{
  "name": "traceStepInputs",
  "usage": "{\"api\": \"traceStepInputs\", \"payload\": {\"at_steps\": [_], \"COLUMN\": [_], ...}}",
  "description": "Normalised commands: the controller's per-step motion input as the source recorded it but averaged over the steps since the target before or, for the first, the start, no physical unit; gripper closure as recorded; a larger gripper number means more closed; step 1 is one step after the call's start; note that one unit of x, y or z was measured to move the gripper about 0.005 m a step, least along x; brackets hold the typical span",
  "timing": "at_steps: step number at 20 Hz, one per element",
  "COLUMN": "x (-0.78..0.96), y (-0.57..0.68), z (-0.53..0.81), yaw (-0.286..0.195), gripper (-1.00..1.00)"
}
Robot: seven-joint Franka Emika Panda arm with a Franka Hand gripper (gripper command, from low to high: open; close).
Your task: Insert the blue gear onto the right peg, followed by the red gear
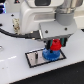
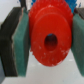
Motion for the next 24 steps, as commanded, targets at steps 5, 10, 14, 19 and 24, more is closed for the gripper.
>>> {"api": "traceStepInputs", "payload": {"at_steps": [5, 10, 14, 19, 24], "x": [0.22, 0.21, 0.24, 0.24, 0.15], "y": [-0.15, -0.08, -0.01, 0.0, 0.02], "z": [-0.02, -0.11, -0.14, -0.06, 0.09], "yaw": [0.0, 0.0, 0.0, 0.0, 0.0], "gripper": [1.0, 1.0, 1.0, 1.0, -1.0]}}
